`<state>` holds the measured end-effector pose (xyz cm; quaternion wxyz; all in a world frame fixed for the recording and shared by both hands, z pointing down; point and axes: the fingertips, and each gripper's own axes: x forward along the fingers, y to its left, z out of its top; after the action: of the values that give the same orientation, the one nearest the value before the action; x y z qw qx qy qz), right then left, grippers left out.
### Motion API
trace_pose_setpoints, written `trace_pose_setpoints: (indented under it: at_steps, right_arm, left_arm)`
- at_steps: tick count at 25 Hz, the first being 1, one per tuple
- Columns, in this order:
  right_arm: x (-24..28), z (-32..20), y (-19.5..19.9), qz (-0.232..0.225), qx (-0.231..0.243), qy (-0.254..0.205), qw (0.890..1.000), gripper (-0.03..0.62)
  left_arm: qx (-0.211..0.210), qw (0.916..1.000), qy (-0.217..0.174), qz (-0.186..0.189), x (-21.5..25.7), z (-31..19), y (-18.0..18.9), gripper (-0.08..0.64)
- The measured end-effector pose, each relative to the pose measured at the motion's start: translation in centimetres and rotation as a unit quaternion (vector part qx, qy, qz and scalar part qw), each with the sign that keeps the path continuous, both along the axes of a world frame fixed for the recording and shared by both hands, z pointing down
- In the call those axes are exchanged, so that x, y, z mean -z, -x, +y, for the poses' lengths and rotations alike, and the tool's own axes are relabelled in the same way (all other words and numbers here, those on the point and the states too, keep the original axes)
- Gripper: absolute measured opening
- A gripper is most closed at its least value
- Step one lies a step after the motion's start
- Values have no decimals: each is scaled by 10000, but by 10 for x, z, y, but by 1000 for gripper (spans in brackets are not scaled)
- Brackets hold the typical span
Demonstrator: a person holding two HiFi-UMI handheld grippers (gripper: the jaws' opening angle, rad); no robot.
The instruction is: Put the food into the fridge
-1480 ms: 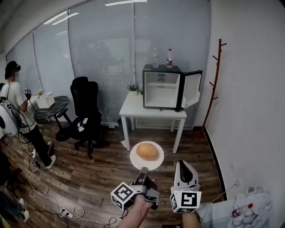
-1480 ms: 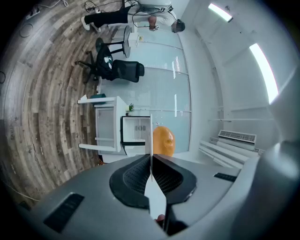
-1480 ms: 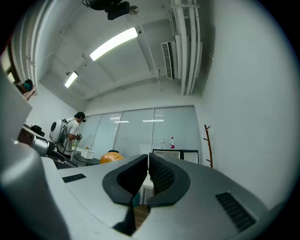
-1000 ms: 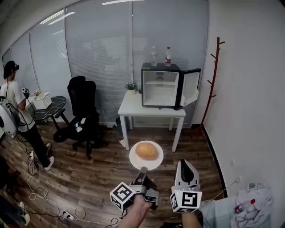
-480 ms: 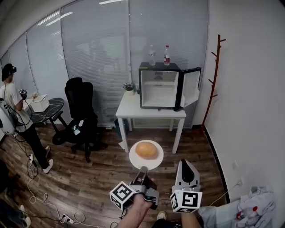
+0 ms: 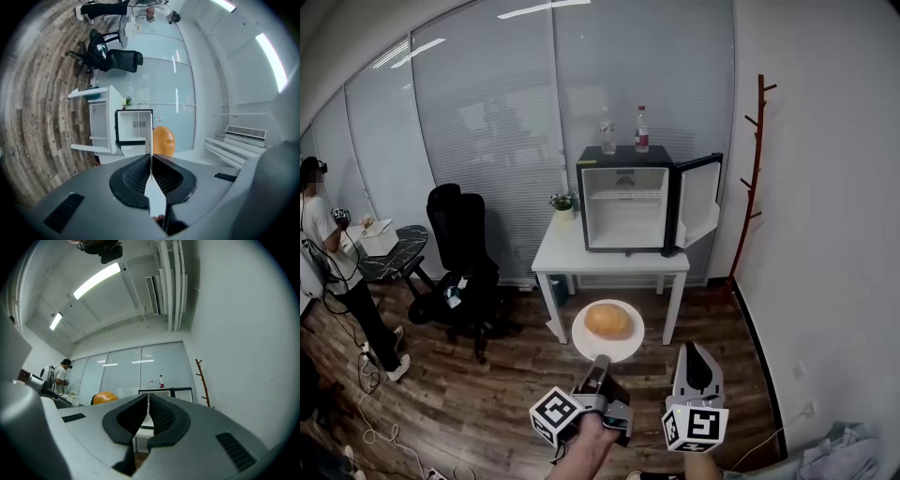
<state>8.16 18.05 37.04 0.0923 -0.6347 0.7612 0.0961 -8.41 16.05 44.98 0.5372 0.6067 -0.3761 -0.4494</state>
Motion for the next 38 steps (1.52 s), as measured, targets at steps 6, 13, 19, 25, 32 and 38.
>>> trace_pose_setpoints:
  at_steps: [6, 13, 19, 25, 32, 38]
  right_arm:
    - [-2, -55, -23, -99, 171, -27, 9998, 34]
    - [-17, -101, -33, -165, 262, 106, 9995, 34]
    - [-24, -151, -21, -33, 241, 154, 9996, 34]
    - [-19, -223, 6, 134, 244, 130, 9995, 34]
    - [-7, -298, 43, 152, 174, 103, 9997, 34]
    - [-6, -350, 66, 189, 89, 113, 9997, 34]
  left_arm:
    - [58, 10000, -25, -71, 5, -51, -25, 34]
    - [133, 9997, 131, -140, -6, -94, -36, 34]
    - [175, 9997, 168, -67, -18, -148, -23, 34]
    - [117, 9997, 182, 59, -16, -221, -3, 34]
    - [59, 9999, 24, 143, -2, -297, 33, 34]
    - [-30, 9998, 57, 168, -1, -352, 55, 34]
